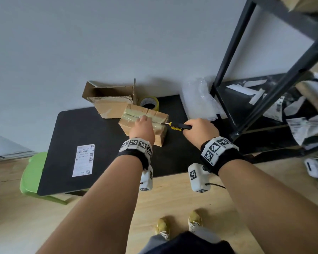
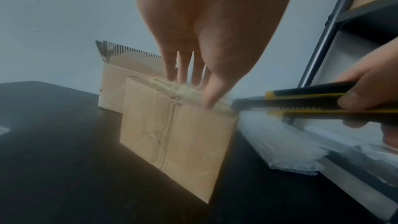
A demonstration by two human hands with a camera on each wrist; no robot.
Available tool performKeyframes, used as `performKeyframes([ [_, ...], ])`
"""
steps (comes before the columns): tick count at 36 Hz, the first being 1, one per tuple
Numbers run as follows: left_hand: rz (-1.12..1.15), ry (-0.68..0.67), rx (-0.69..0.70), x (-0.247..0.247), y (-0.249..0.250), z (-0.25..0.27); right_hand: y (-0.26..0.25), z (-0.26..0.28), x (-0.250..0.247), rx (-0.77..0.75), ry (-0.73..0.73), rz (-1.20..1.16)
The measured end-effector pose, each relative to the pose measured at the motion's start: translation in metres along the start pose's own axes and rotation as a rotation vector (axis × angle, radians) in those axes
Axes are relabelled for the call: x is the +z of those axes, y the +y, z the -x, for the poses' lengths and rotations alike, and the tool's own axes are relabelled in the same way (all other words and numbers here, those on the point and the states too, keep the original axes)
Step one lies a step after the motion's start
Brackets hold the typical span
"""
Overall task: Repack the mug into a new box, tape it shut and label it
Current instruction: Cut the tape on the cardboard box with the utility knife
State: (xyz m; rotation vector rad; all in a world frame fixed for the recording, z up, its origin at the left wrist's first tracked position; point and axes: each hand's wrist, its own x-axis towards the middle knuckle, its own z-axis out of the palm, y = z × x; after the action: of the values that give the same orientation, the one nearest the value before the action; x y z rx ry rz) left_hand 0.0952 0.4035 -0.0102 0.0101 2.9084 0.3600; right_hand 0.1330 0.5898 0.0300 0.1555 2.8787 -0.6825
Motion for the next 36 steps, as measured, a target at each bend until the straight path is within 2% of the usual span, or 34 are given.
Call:
performKeyframes([
  [6, -0.021, -0.107, 0.053, 0.001, 0.005, -0.011, 0.009, -0.002, 0.0, -0.029, 0.035, -0.045],
  [13, -0.017, -0.162, -0.027, 0.004, 0.008, -0.014, 0.024, -0.008, 0.001, 0.027, 0.094, -0.203],
  [16, -0.041, -0.157, -0.059, 0.006, 0.014, -0.012, 0.026, -0.012, 0.0, 0.018, 0.054, -0.242],
  [21, -0.081, -0.123, -0.121, 0.008, 0.02, -0.009, 0.028, -0.018, 0.004, -0.007, -0.054, -0.179],
  [29, -0.153, -0.178, -0.073, 0.0, 0.017, -0.01, 0.027, -0.025, 0.01, -0.031, -0.063, -0.125],
  [36, -0.133, -0.107, -0.026, -0.006, 0.011, -0.01, 0.024, -0.025, 0.009, -0.032, -0.062, -0.099],
])
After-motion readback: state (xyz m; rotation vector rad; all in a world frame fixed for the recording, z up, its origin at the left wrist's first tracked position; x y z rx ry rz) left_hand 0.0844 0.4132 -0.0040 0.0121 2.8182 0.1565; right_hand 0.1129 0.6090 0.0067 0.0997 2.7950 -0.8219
